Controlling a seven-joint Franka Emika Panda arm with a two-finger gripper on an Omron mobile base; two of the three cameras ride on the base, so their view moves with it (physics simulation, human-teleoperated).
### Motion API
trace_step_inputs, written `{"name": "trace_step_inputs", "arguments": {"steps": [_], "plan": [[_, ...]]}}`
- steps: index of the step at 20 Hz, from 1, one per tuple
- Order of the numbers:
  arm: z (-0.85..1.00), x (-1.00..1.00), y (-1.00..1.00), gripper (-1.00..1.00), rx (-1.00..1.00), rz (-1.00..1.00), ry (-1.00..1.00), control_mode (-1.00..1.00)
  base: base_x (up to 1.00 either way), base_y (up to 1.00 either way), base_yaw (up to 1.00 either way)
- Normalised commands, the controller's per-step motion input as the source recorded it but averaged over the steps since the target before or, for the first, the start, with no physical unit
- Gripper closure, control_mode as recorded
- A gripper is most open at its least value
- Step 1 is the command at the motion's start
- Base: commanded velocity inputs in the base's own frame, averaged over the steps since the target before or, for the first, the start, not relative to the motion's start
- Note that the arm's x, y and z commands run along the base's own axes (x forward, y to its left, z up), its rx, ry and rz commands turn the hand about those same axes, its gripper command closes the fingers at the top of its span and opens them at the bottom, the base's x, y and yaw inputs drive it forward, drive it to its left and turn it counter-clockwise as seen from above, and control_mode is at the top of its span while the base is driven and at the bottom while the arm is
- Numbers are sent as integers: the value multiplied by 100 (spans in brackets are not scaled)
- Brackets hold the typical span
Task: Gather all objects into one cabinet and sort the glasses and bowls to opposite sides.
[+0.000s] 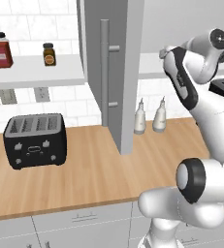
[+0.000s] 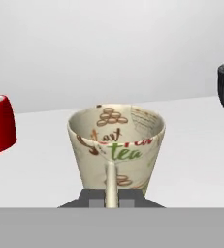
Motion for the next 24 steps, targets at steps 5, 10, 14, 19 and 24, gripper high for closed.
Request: {"name": "trace_step_inputs", "arguments": {"steps": [5,10,14,19,24], "plan": [[1,-15,33,100,0,25,0,-100,0,0,0],[0,-27,65,100,-3,21,0,-100,0,0,0],[0,-1,76,100,-5,9,0,-100,0,0,0],[0,1,65,100,-2,5,0,-100,0,0,0],[0,29,46,100,0,2,0,-100,0,0,0]]}}
